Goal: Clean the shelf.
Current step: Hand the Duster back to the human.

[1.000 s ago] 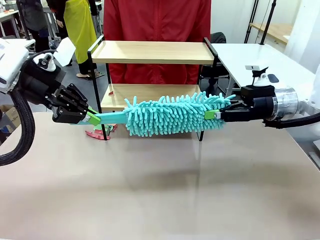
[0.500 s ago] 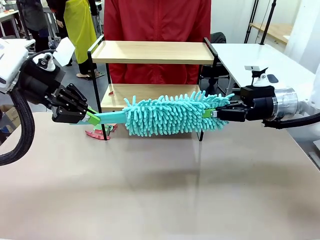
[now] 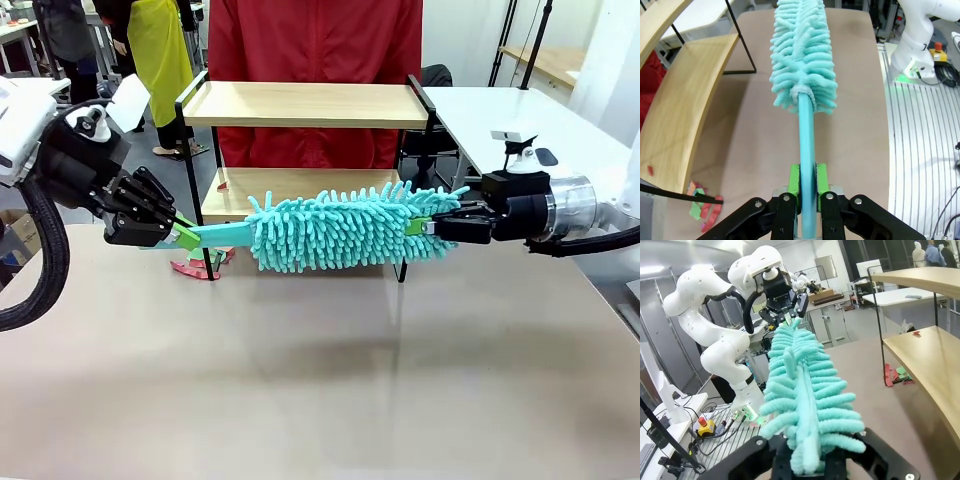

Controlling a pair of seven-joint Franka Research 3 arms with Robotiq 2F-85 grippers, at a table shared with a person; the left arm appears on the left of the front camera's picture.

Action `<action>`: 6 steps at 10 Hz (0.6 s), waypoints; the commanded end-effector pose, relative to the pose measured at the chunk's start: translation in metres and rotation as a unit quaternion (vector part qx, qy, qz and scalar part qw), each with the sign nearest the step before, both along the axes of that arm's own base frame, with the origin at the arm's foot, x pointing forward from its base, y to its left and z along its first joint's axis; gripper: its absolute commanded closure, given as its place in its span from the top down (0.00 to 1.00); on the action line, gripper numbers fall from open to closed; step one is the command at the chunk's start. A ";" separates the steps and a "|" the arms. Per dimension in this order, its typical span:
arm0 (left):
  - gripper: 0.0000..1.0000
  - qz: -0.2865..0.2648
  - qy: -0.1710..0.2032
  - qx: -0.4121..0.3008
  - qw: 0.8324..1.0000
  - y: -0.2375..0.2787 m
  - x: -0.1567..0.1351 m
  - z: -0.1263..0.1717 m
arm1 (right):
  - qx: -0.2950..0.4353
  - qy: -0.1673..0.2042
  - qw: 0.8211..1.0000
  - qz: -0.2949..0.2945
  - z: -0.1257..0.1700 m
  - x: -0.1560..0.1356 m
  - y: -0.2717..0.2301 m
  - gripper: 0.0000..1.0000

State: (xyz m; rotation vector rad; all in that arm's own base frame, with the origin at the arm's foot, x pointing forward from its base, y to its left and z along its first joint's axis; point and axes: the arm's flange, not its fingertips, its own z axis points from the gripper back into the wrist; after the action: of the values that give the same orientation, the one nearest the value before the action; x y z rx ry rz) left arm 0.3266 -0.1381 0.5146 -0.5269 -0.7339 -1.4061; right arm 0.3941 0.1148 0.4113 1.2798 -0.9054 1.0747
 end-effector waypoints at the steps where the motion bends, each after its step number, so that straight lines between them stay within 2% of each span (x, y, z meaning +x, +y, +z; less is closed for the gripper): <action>1: 0.70 0.004 0.005 -0.012 1.000 0.001 0.000 0.000 | -0.001 0.004 1.000 -0.001 0.000 0.000 0.000 0.00; 2: 1.00 0.008 0.011 -0.025 1.000 0.002 0.000 0.000 | -0.001 0.004 1.000 -0.001 0.000 0.000 0.000 0.00; 3: 0.74 0.007 0.019 -0.045 0.999 0.004 0.000 0.002 | -0.001 0.004 1.000 -0.001 0.000 0.000 0.000 0.00; 4: 1.00 0.006 0.029 -0.083 0.996 0.012 0.001 0.007 | -0.001 0.004 1.000 -0.001 0.000 0.000 0.000 0.00; 6: 1.00 0.010 0.030 -0.127 0.991 0.039 0.001 0.019 | -0.001 0.004 1.000 -0.001 0.000 0.000 0.000 0.00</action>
State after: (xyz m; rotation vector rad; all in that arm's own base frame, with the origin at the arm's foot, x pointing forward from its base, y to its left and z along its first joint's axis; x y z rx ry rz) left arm 0.3270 -0.1139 0.5298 -0.7027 -0.8160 -1.2912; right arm 0.3945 0.1142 0.4102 1.2727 -0.9018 1.0738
